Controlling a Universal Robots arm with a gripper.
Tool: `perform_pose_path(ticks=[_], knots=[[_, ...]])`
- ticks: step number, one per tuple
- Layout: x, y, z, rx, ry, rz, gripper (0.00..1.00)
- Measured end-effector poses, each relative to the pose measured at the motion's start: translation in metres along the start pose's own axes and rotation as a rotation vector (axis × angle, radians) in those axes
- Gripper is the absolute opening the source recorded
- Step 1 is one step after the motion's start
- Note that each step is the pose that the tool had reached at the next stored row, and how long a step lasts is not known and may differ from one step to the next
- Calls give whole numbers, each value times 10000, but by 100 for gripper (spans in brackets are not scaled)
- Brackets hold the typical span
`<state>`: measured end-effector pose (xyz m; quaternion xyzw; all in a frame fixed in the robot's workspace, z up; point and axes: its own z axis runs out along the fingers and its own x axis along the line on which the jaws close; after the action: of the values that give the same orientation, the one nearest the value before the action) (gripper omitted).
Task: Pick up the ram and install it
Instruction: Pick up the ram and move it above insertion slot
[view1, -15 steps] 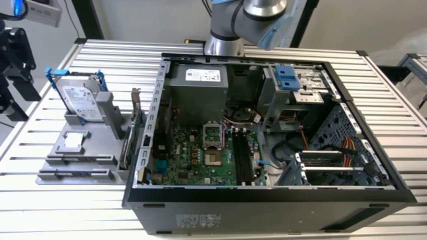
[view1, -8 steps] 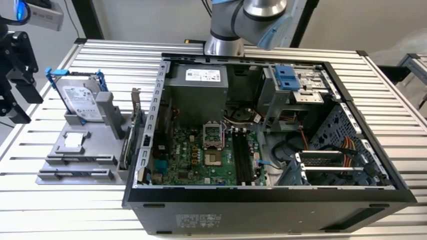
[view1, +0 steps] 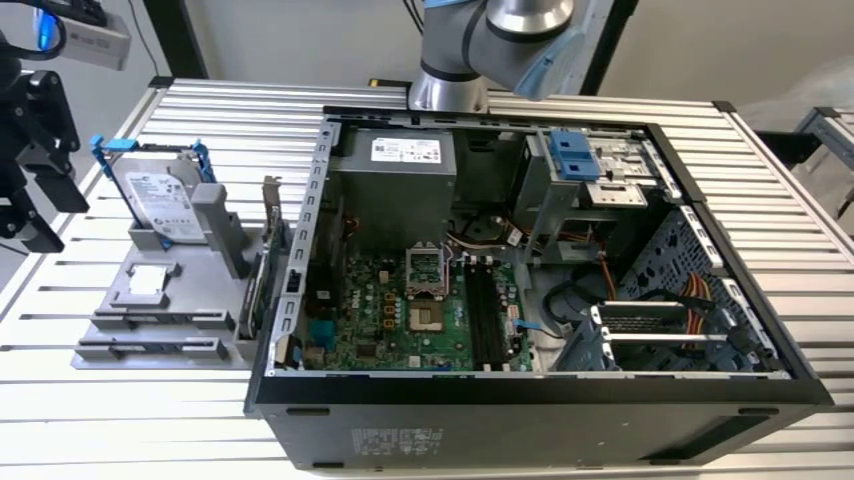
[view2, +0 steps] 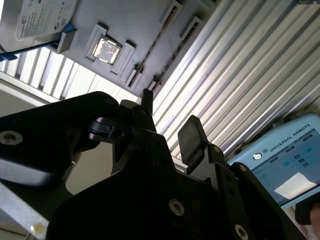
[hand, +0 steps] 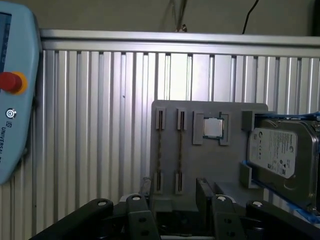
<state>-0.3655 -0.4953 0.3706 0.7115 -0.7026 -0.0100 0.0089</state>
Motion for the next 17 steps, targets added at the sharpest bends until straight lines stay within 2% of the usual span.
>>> perform_pose_path(ticks=[17], knots=[[0, -1, 42, 0, 8, 5, 100]])
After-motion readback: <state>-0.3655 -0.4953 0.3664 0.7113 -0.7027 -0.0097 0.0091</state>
